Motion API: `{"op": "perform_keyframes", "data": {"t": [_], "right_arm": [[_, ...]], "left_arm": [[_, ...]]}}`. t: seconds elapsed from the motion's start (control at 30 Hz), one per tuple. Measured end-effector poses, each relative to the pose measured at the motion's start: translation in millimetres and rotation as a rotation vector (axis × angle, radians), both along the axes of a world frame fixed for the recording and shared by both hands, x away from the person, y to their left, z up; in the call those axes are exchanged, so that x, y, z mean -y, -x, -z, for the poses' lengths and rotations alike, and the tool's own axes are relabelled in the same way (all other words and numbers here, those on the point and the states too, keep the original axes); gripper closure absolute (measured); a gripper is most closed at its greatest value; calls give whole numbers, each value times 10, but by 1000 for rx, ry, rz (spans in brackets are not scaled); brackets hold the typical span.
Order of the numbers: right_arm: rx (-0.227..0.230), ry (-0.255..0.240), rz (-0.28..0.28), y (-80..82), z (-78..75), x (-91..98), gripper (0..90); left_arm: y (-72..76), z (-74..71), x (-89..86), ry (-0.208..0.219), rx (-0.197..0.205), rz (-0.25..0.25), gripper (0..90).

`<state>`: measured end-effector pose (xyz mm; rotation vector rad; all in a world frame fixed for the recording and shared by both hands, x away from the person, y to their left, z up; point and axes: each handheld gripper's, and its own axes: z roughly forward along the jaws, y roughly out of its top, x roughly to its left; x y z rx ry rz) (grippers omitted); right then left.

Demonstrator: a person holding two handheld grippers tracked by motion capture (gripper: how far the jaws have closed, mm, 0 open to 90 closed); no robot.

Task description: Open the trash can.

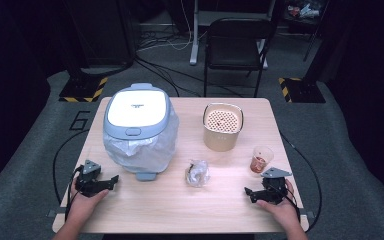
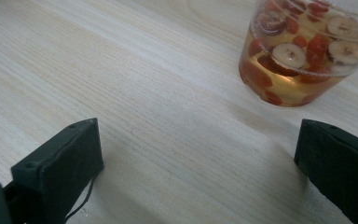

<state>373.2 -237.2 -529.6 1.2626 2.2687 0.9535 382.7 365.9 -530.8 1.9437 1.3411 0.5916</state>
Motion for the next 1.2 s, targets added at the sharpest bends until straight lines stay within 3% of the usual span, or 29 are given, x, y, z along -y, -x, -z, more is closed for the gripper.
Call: {"op": "perform_keyframes", "data": {"t": [0.8,0.83,0.9,0.97,1.0,1.17,1.2], "right_arm": [[8,-5,17,14,-8,13,55],[17,-8,23,13,-5,14,62],[14,-11,24,16,-7,15,65],[14,-11,24,16,-7,14,65],[15,-11,26,16,-7,14,66],[15,-16,38,17,-6,4,69],[15,-16,38,17,-6,4,69]], "left_arm": [[26,-5,3,6,11,-8,248],[38,-17,3,1,-5,-3,258],[36,-3,19,8,21,-7,301],[51,-13,23,19,15,1,337],[54,-9,29,37,24,-8,401],[82,-96,43,96,-8,-19,534],[106,-159,76,114,-16,8,577]]}}
